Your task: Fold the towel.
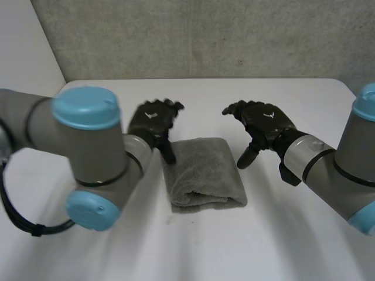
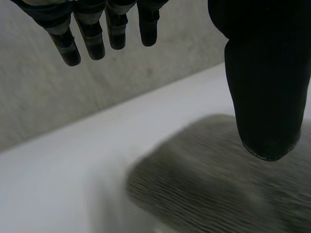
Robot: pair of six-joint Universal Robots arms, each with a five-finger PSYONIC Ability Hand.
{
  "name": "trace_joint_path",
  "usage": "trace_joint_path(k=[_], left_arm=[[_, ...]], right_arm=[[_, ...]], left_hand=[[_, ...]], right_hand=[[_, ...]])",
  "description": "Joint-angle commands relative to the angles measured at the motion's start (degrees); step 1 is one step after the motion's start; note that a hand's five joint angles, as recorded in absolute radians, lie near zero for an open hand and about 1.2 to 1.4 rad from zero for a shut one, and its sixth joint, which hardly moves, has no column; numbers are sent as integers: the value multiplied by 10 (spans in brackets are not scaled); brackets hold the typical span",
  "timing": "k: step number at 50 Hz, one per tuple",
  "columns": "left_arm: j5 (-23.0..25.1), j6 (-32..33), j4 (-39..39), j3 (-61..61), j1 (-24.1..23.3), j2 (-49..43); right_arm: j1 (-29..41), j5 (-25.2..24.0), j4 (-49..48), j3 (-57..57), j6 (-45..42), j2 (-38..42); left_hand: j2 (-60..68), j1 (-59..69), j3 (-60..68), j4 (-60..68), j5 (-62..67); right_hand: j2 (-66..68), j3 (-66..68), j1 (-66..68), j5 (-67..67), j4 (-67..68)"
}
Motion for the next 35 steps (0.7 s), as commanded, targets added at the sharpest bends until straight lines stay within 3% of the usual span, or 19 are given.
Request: trace_joint_path(k=[1, 8, 20, 25, 35], left_arm=[[-58, -48, -66, 43, -39, -84], [-99, -45, -76, 30, -42, -115], [-98, -1, -74, 20, -41, -117], [-95, 14, -74, 21, -42, -90], [-95, 20, -81, 6, -34, 103]], right_arm=[[7, -1, 63, -62, -10, 83], [18, 2, 101, -127, -33, 169], [29, 11, 102, -155, -147, 215], [31, 7, 99, -152, -142, 177], [8, 34, 27, -109, -89, -28]], left_hand=[[15, 14, 15, 15, -4], [11, 11, 12, 11, -7], [8, 8, 8, 8, -11], [6, 6, 7, 6, -12], [3, 3, 3, 3, -16]], right_hand=[[-41, -38, -34, -35, -47], [-41, -38, -34, -35, -47], [-41, -38, -34, -35, -47], [-41, -38, -34, -35, -47], [-41, -38, -34, -35, -47]])
